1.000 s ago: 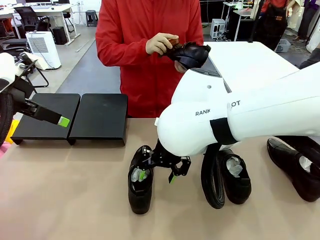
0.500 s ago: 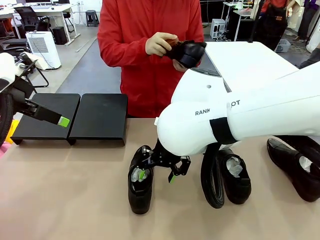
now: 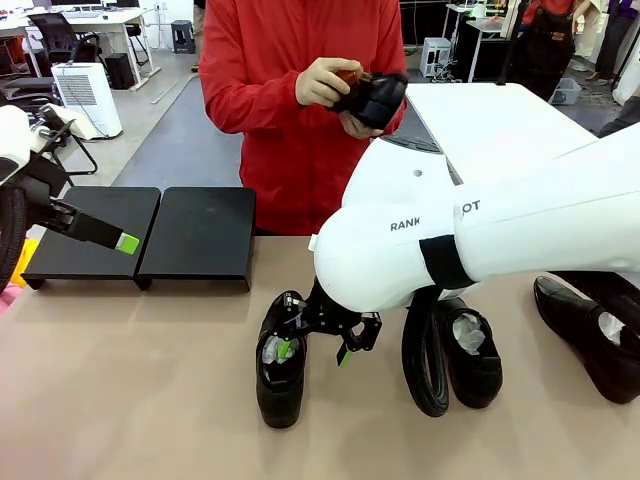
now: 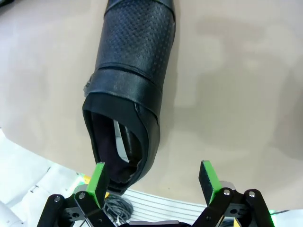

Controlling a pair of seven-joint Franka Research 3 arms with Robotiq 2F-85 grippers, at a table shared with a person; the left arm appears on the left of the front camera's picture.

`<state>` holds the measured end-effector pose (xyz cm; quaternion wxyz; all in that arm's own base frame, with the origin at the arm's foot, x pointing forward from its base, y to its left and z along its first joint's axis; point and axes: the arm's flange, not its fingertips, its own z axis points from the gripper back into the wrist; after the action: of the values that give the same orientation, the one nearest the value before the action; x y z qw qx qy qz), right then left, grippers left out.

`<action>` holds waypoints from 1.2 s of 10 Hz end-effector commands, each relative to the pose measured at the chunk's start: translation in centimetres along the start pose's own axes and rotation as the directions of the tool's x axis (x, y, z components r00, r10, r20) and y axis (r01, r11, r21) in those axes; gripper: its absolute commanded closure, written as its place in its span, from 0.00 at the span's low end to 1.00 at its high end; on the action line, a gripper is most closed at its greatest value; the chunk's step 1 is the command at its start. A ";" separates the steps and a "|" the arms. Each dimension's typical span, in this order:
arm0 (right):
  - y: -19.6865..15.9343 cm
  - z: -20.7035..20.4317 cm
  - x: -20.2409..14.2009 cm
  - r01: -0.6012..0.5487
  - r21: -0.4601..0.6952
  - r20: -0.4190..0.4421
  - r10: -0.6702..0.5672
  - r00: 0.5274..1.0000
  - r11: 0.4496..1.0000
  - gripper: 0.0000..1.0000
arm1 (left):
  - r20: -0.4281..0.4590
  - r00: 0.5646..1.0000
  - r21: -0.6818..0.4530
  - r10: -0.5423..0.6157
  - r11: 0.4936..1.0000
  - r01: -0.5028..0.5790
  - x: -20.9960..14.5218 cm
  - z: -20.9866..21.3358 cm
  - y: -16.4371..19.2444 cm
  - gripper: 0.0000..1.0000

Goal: Organize the shoes by placing them on the stand.
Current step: Place the Shoe from the middle of the table onto the Shoes Stand.

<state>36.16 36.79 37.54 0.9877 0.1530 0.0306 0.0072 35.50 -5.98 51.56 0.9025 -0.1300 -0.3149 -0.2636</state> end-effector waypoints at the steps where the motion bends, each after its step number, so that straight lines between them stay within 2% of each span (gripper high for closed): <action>1: -0.6 4.2 -2.9 -0.018 -0.032 0.089 0.021 0.996 0.999 0.00 | -0.001 0.999 -0.004 -0.032 0.999 0.032 -0.1 -0.1 -2.9 0.00; 2: -1.7 7.3 -3.9 0.002 -0.049 0.177 0.007 0.984 0.999 0.00 | -0.044 0.998 0.029 -0.033 0.999 0.035 -0.3 -1.2 -5.8 0.00; 4: -3.7 12.2 -6.0 0.050 -0.069 0.263 -0.030 0.964 0.996 0.00 | -0.004 1.000 0.038 -0.023 0.999 0.023 0.8 -2.7 -11.9 0.00; 5: -4.6 13.6 -6.6 0.078 -0.077 0.288 -0.053 0.956 0.994 0.00 | -0.080 0.996 0.022 0.030 0.999 -0.028 1.4 -3.1 -13.7 0.00; 6: -5.7 14.7 -7.0 0.101 -0.071 0.306 -0.074 0.949 0.992 0.00 | -0.113 0.991 0.027 0.074 0.997 -0.071 1.7 -3.6 -15.1 0.00; 7: -7.1 15.6 -6.9 0.203 -0.056 0.343 -0.172 0.923 0.978 0.00 | -0.139 0.988 0.038 0.074 0.997 -0.069 1.8 -3.9 -16.0 0.00; 8: -4.8 14.8 -6.5 0.045 -0.053 0.287 -0.027 0.958 0.998 0.00 | -0.012 0.998 0.142 0.069 0.988 -0.066 2.6 -2.0 -13.1 0.00; 9: -4.8 14.8 -6.5 0.045 -0.053 0.287 -0.027 0.958 0.998 0.00 | -0.112 0.993 0.035 0.037 0.999 -0.033 1.3 -4.2 -16.3 0.00; 11: -6.0 15.6 -7.0 0.090 -0.059 0.307 -0.068 0.949 0.994 0.00 | -0.089 0.994 0.069 0.061 0.996 -0.055 1.7 -3.5 -15.4 0.00; 12: -6.7 18.1 -7.0 0.132 -0.065 0.372 -0.099 0.923 0.989 0.00 | -0.092 0.993 0.074 0.072 0.995 -0.065 1.8 -4.1 -17.2 0.00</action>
<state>30.22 26.25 51.22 0.9846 0.1131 -0.1207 -0.0561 29.47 -21.50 50.79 0.9265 -0.0981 -0.2746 -0.2378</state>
